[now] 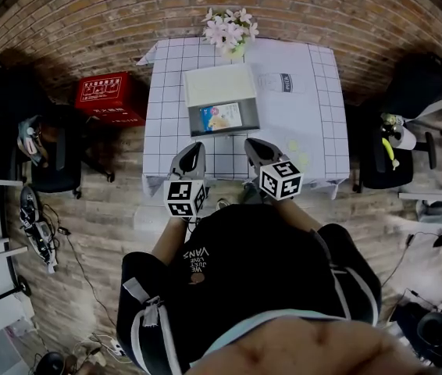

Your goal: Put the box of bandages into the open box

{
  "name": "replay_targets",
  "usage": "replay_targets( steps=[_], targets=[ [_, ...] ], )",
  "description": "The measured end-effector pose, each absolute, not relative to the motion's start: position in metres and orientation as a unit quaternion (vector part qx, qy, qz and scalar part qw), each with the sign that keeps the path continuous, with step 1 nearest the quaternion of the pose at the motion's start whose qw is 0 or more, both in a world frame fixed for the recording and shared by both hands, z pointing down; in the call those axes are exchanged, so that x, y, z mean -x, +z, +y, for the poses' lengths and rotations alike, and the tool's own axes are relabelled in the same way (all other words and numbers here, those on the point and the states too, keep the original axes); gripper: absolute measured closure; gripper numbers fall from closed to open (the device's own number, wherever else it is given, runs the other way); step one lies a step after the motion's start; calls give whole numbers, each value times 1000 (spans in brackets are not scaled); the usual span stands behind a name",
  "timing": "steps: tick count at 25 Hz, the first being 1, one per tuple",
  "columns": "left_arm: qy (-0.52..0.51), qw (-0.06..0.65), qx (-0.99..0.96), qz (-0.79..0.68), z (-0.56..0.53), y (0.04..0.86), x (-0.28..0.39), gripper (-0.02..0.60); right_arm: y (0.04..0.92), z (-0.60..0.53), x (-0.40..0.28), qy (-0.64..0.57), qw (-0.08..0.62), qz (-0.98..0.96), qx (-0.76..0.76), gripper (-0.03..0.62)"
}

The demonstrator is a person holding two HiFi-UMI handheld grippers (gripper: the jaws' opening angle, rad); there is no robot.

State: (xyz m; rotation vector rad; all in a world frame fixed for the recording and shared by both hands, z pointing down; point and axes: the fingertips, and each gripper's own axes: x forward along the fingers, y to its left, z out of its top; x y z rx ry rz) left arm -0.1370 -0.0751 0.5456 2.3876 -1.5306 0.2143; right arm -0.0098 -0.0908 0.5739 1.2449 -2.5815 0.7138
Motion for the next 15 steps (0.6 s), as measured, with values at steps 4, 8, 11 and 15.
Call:
replay_targets(
  steps=[4, 8, 11, 15],
  targets=[
    [73, 144, -834, -528, -61, 545, 142, 569, 575, -75, 13, 239, 95, -869, -423, 589],
    [67, 147, -837, -522, -46, 542, 144, 571, 577, -64, 14, 238, 100, -867, -426, 589],
    [65, 149, -837, -523, -40, 540, 146, 571, 575, -59, 16, 235, 101, -869, -424, 589],
    [60, 147, -833, -529, -33, 541, 148, 571, 573, -53, 17, 230, 104, -873, -417, 590]
  ],
)
